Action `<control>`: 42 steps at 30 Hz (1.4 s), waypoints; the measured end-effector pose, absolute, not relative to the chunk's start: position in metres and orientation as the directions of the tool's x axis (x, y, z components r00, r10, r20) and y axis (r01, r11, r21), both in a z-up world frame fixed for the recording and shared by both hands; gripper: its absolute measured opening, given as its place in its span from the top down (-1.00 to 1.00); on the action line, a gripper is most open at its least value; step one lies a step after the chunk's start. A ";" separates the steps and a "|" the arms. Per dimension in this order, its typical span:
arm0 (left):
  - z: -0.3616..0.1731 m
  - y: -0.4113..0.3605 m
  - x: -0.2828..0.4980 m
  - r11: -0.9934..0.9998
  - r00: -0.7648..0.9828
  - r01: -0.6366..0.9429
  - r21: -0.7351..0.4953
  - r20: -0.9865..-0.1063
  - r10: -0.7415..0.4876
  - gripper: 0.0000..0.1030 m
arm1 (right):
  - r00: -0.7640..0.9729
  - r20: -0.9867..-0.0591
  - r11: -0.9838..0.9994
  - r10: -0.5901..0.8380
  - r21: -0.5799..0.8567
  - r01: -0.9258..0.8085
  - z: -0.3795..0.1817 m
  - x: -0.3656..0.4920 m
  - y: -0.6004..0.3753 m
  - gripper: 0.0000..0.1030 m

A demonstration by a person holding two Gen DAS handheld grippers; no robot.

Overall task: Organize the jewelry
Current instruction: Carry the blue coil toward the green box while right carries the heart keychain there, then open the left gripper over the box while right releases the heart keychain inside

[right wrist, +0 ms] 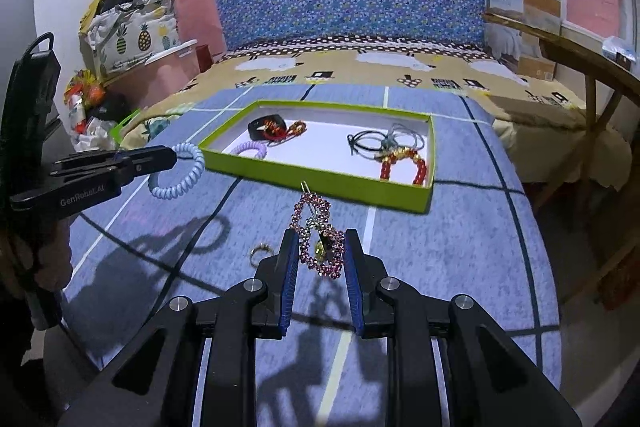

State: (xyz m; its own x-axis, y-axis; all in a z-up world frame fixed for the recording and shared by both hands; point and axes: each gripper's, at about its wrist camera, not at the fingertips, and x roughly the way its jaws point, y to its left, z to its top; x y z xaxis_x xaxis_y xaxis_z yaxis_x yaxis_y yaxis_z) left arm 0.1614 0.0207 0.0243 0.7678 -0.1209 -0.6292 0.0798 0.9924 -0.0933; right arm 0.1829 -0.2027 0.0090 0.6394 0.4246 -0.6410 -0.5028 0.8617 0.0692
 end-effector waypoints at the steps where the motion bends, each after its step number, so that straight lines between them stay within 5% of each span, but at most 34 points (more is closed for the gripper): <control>1: 0.025 0.021 0.164 0.993 0.769 0.081 -0.090 -0.628 -0.120 0.82 | 0.641 -0.639 0.862 0.425 0.069 -0.503 0.010 0.185 -0.203 0.56; 21: 0.034 0.028 0.219 0.993 0.781 0.099 -0.057 -0.614 -0.113 0.82 | 0.643 -0.646 0.867 0.411 0.060 -0.494 0.016 0.253 -0.191 0.55; 42: 0.001 0.026 0.277 0.992 0.726 0.124 -0.034 -0.678 -0.114 0.82 | 0.556 -0.750 0.872 0.358 0.055 -0.486 -0.023 0.327 -0.182 0.55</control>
